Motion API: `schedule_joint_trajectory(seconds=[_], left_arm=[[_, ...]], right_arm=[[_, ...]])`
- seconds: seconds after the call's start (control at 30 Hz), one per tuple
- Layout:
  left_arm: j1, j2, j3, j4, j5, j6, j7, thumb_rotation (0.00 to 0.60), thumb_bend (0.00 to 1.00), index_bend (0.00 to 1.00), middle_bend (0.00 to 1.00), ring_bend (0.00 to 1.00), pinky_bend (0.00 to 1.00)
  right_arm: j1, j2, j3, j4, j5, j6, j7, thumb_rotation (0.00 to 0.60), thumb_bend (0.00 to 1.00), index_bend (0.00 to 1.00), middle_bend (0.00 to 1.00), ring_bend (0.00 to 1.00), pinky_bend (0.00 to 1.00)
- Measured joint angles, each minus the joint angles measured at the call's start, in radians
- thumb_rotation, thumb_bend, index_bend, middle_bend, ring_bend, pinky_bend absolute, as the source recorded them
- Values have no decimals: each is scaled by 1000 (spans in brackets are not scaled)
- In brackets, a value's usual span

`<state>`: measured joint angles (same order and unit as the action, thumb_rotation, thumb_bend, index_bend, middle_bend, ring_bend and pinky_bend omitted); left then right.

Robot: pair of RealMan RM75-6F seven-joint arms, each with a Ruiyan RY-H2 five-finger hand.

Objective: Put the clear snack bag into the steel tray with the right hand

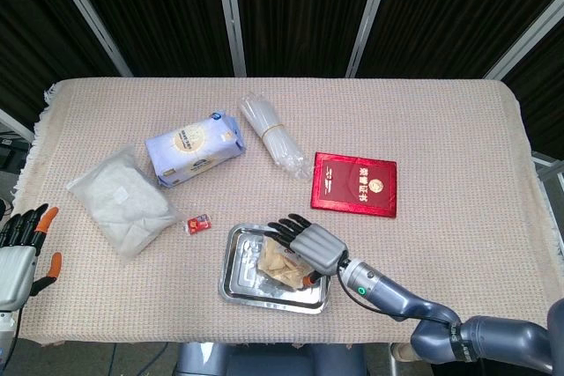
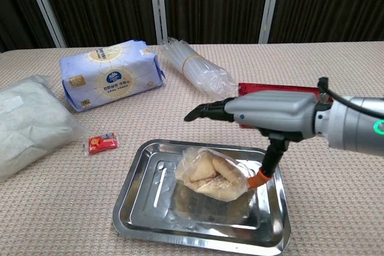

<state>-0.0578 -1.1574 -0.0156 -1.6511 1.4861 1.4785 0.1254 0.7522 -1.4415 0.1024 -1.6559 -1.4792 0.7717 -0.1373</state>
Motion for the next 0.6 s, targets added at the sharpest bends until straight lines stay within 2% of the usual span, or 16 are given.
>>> schedule_joint_trajectory(seconds=[0.17,0.33,0.43,0.6], left_arm=[[-3,0,-2,-3,8,3,1,600,524,0,0,0,0],[-7,0,-3,-14,19,8,6,600,526,0,0,0,0],[-6,1,-3,-17,21,13,7,600,525,0,0,0,0],[-2,6,0,-24,29,21,10,600,526,0,0,0,0]], right_arm=[[-59,120,-14,-60,-1,90,-11,600,114,0,0,0,0],[-161,276,-55,-113,-6,211,-16,600,113,0,0,0,0],[-212,312,-77,-120,-7,270,-24,600,112,0,0,0,0],[-283,316,-96,-102,12,357,-43,600,114,0,0,0,0]])
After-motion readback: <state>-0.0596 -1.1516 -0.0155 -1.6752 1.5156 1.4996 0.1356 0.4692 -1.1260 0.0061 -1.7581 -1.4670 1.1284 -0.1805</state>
